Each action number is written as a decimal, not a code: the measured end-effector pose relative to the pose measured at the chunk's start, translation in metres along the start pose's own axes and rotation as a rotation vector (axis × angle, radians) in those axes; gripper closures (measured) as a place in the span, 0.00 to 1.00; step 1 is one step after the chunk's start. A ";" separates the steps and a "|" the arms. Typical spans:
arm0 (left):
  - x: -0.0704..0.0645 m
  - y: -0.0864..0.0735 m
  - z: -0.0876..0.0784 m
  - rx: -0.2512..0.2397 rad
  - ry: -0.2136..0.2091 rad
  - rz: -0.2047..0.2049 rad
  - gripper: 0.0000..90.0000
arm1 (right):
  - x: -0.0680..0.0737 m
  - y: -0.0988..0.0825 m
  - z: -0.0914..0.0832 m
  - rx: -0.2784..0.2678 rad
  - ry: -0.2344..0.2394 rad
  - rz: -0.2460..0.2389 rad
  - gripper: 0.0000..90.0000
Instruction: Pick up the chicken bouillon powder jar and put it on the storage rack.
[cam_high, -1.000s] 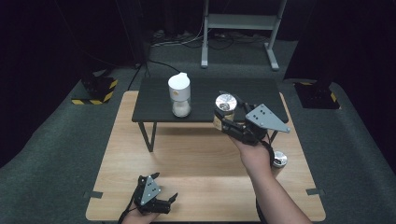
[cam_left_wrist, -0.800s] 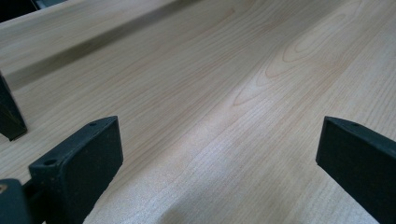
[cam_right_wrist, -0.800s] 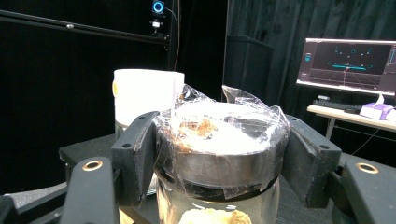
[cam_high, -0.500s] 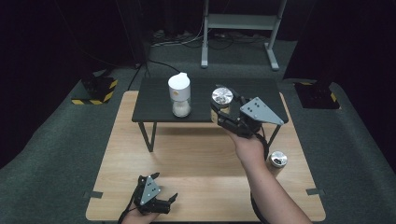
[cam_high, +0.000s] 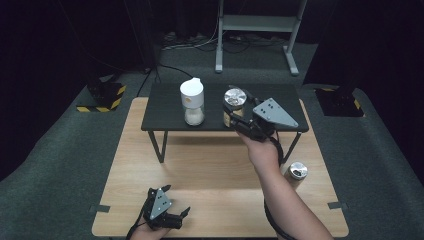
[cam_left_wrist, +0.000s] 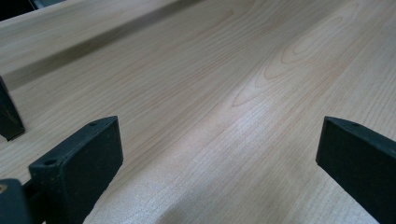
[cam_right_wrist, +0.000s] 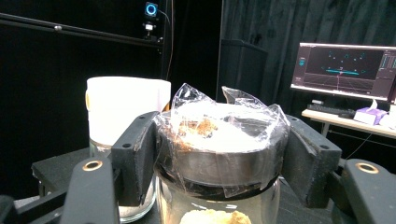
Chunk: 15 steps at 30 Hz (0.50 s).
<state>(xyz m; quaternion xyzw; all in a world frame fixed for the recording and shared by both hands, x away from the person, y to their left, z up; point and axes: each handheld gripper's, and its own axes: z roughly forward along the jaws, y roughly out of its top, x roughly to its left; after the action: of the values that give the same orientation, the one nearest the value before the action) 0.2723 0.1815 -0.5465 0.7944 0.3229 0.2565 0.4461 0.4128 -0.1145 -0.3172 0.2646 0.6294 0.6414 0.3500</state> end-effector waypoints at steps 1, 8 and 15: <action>0.000 0.000 0.000 0.000 0.000 0.000 0.01 | 0.000 0.000 0.002 -0.001 0.000 0.002 0.38; 0.000 0.000 0.000 0.002 0.000 0.001 0.01 | 0.001 0.000 0.010 -0.003 -0.001 -0.004 0.38; 0.001 0.000 0.000 -0.003 -0.002 -0.003 0.01 | 0.001 -0.002 0.017 0.004 -0.008 -0.006 0.38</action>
<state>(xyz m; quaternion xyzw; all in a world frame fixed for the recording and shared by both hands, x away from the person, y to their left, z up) 0.2723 0.1823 -0.5464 0.7933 0.3233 0.2555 0.4482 0.4260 -0.1034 -0.3185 0.2660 0.6301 0.6379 0.3539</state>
